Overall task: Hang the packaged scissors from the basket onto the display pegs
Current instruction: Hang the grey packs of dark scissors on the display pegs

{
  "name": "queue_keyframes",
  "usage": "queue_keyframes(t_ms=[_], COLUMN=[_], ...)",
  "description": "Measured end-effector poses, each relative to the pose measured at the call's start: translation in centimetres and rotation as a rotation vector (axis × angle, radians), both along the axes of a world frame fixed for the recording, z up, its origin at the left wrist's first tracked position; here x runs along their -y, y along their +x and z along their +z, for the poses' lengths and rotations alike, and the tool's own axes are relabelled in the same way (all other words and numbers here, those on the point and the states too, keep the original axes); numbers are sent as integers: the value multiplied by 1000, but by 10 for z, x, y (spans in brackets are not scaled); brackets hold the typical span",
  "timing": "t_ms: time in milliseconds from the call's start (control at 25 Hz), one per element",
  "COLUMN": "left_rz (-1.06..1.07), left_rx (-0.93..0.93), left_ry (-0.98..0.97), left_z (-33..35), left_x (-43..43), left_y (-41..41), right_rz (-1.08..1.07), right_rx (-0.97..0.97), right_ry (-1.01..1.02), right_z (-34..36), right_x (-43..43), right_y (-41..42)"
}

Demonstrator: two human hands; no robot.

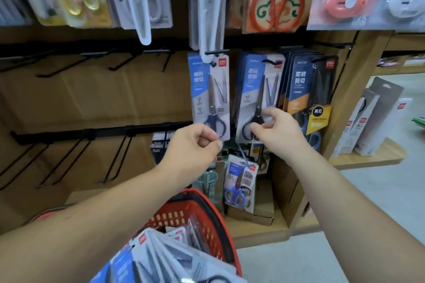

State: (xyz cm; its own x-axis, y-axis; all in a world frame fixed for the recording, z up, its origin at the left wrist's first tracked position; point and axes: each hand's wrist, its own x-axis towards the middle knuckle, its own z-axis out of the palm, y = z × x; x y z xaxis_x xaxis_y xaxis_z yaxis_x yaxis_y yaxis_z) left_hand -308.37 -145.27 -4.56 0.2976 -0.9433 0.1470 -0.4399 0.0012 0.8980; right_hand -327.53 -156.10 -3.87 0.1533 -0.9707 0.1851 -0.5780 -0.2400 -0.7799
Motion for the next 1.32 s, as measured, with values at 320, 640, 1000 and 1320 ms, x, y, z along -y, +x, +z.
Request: queue_keyframes(t_ms=[320,640,1000,1320], left_rz=[-132,243,58,159], left_rx=[38,31,93,51], left_ry=[240,342,810,680], left_z=[-22,-115,-166,-170], left_x=[-154,-272,-301,-300], left_y=[66,131,122,133], right_rz=[172,538,593,588], right_rx=[-282,-404,-600,-1014], right_ry=[23,139,173,71], right_z=[8,-61,-114,-114], right_x=[-118,-228,-231,-247], right_y=[73,159,177,178])
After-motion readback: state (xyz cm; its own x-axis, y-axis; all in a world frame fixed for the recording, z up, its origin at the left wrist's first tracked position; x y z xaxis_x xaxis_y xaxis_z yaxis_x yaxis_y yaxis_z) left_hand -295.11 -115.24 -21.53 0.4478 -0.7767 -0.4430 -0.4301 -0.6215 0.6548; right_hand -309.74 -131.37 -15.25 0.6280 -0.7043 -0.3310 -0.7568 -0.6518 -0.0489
